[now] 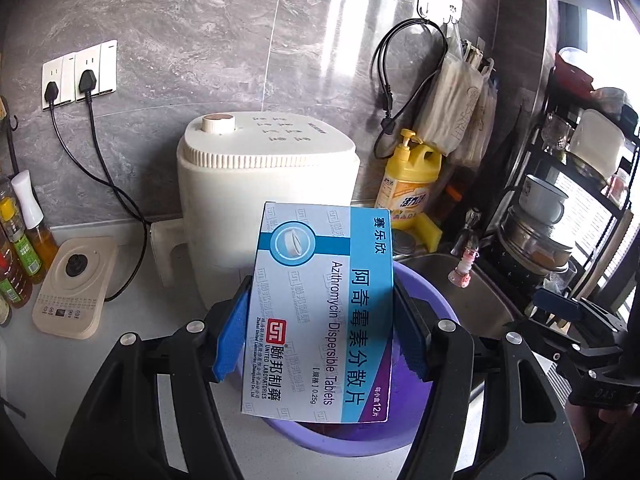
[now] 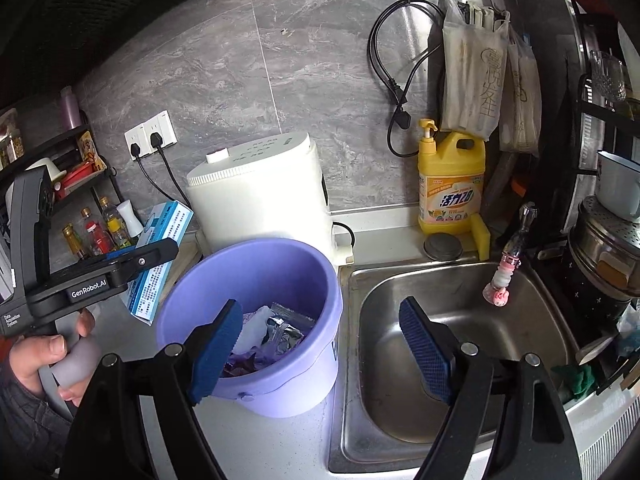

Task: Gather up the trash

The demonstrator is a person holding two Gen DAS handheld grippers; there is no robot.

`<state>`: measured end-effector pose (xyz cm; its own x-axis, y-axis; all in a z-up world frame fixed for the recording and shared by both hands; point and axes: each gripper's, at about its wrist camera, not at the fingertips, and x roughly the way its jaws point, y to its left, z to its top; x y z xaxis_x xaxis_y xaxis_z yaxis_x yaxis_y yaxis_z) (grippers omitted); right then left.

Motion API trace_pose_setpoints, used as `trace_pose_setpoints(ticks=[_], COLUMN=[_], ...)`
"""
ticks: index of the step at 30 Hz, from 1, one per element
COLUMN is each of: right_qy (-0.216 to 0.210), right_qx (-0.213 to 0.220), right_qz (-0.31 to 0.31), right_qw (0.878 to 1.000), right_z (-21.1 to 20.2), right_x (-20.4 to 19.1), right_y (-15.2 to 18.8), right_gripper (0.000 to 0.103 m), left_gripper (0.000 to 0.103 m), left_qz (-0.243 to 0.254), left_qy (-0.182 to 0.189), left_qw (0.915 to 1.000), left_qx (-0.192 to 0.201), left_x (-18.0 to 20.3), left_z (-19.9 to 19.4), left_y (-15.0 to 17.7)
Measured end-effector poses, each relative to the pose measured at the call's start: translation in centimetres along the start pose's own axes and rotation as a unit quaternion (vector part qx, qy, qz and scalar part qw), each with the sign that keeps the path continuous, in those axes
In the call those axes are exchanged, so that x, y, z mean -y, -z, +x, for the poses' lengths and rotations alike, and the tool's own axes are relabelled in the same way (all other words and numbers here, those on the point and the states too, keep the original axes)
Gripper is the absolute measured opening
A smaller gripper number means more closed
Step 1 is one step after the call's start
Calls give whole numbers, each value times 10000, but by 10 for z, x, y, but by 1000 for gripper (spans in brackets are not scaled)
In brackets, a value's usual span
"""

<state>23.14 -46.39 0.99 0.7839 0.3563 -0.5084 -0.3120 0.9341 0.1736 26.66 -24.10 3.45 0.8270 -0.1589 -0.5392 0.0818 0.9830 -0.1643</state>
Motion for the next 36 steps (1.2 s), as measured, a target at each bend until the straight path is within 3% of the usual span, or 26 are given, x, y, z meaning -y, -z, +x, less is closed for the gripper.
trace_pose_setpoints(ticks=[5,7,18,24,36], right_qy=[60,25,-334,-316,-99], right_qx=[-1,6,11,10,228], right_qz=[174,221,402,528,619], right_qw=[9998,9998,9986,9981,9978], right_z=[-1,-1,15,14,0], right_x=[15,18,15,7,-50], right_y=[6,7,18,14,-5], right_gripper=[79,79,88,96,96], left_gripper=[69,93,97,97,97], left_qz=[121,199,158,39,-75], left_qy=[120,10,-457,-427,-526], left_qw=[9999,9998,9981,9988,9985], left_qx=[13,34,-369,-255,140], left_x=[13,15,-7,-27,-105], left_z=[7,8,-5,-29,-115], left_y=[-10,-12,-3,-2,-5])
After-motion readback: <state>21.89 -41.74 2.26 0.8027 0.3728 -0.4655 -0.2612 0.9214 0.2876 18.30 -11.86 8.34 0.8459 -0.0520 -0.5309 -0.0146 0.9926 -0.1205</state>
